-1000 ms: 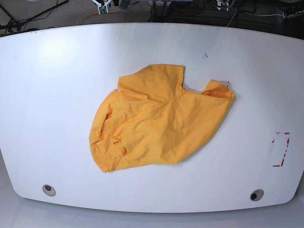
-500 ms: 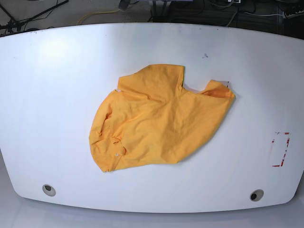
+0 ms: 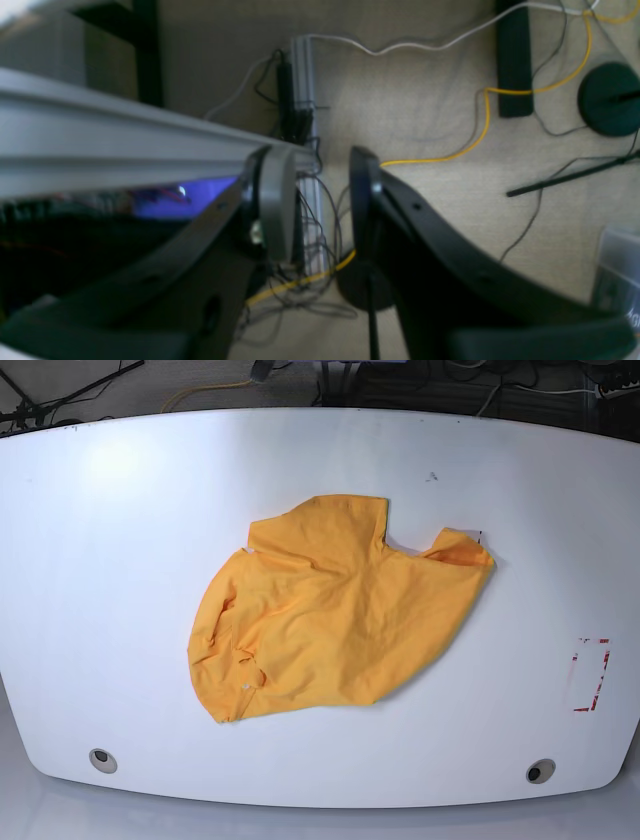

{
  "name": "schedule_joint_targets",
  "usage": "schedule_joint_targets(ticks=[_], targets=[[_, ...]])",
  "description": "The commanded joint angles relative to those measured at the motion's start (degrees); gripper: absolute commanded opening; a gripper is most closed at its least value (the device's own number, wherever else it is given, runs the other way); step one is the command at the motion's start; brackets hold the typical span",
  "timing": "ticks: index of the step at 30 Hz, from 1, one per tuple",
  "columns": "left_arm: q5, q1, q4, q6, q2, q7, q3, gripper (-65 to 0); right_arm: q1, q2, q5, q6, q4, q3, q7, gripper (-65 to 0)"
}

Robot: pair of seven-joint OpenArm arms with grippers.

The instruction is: Fold the T-shirt properly

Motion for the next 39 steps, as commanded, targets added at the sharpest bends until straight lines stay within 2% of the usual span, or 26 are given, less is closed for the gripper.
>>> schedule_joint_targets(ticks=[1, 7, 8, 12, 13, 17, 23, 27, 32, 36, 39], targets=[[-0.14, 1.55, 3.59, -0.02, -0.17, -1.24, -0.12, -37.6, -1.75, 0.17, 1.33, 0.28, 4.00, 0.25, 1.61, -47.7], [-0.05, 1.37, 6.67, -0.02, -0.17, -1.15, -0.12, -36.8, -0.69, 0.26, 1.59, 0.28, 9.01, 0.25, 1.61, -47.1], [-0.05, 1.28, 6.76, -0.02, -0.17, -1.15, -0.12, -35.1, 0.10, 0.26, 1.42, 0.28, 9.62, 0.25, 1.61, -47.1], [-0.05, 0.93, 6.76, 0.06, -0.17, -1.15, -0.12, -21.7, 3.53, 0.79, 1.33, 0.36, 10.86, -0.37, 1.52, -46.1], [-0.05, 0.31, 6.76, 0.06, -0.17, -1.15, -0.12, -18.1, 5.11, 1.58, 1.42, 0.36, 11.12, -0.45, 0.38, -42.3], [-0.05, -1.53, 6.76, 0.15, -0.08, -1.15, -0.12, -17.2, 11.26, 3.51, 1.86, 0.36, 11.21, -1.77, -6.48, -30.0], [0.04, -3.82, 6.58, 0.15, 0.09, -1.24, -0.12, -20.4, 21.55, 3.95, 1.86, 0.36, 10.94, -1.95, -15.62, -32.5], [0.04, -4.26, 6.76, 0.15, 0.18, -1.33, -0.12, -20.3, 29.11, 3.95, 1.94, 0.54, 10.86, -1.95, -22.92, -33.0], [0.04, -4.96, 6.93, 0.15, 0.18, -1.41, -0.12, -20.3, 39.40, 3.60, 1.94, 4.58, 11.03, -1.95, -33.55, -33.0], [-0.05, -4.96, 7.02, 0.15, 0.18, -1.50, -0.12, -20.3, 48.27, 3.60, 1.94, 5.55, 10.68, -1.77, -42.70, -33.0], [-0.05, -4.96, 6.85, 0.15, 0.18, -1.50, -0.12, -20.3, 54.25, 3.60, 1.94, 5.55, 9.45, -1.77, -47.27, -33.0]])
